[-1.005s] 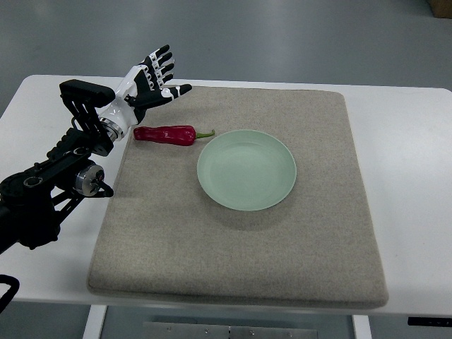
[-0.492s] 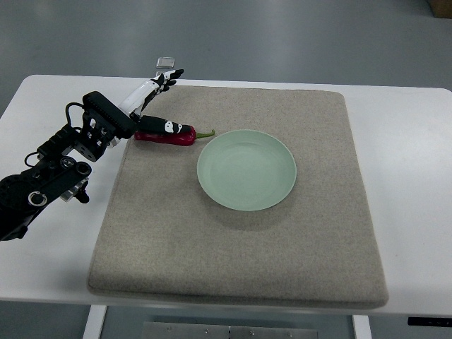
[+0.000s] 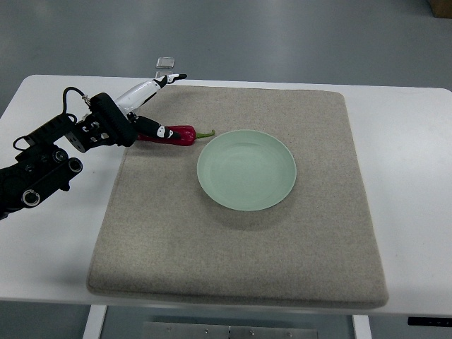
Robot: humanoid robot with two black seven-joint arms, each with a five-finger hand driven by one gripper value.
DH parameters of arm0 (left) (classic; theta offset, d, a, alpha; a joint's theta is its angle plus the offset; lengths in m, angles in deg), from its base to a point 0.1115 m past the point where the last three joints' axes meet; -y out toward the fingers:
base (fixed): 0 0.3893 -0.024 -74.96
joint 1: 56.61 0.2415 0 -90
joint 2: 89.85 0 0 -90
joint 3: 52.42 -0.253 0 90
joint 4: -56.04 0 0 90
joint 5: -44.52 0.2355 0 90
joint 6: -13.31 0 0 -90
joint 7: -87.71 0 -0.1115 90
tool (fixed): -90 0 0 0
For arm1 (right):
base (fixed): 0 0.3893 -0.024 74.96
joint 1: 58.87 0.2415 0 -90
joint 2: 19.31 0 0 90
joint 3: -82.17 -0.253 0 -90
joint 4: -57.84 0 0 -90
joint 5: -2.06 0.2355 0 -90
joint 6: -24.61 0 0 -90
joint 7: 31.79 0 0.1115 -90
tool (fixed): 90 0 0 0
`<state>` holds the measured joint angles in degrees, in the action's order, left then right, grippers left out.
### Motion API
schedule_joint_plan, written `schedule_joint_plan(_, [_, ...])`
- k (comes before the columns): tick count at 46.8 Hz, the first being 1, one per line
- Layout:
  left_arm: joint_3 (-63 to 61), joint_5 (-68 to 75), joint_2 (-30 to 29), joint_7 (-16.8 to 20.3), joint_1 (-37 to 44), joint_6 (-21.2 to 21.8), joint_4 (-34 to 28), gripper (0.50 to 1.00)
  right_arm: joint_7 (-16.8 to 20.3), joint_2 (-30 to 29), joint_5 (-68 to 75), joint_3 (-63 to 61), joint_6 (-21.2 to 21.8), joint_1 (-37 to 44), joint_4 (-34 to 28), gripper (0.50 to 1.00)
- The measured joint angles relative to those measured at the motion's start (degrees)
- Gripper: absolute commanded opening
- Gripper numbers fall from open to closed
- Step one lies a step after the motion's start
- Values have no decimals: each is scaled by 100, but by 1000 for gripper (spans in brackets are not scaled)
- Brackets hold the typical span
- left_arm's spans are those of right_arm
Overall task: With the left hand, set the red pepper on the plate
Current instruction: 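Rotate the left hand palm-down and lower it over the red pepper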
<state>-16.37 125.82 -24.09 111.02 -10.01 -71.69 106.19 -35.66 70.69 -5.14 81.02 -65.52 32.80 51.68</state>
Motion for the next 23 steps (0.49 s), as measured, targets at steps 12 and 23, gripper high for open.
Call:
schedule_joint_plan(12, [3, 424, 7, -2, -21, 9, -102, 992, 0, 0, 0, 0, 0, 0, 0, 928])
schedule_joint_plan(23, [2, 983, 7, -2, -21, 13, -104, 988, 0, 0, 0, 0, 0, 0, 0, 928])
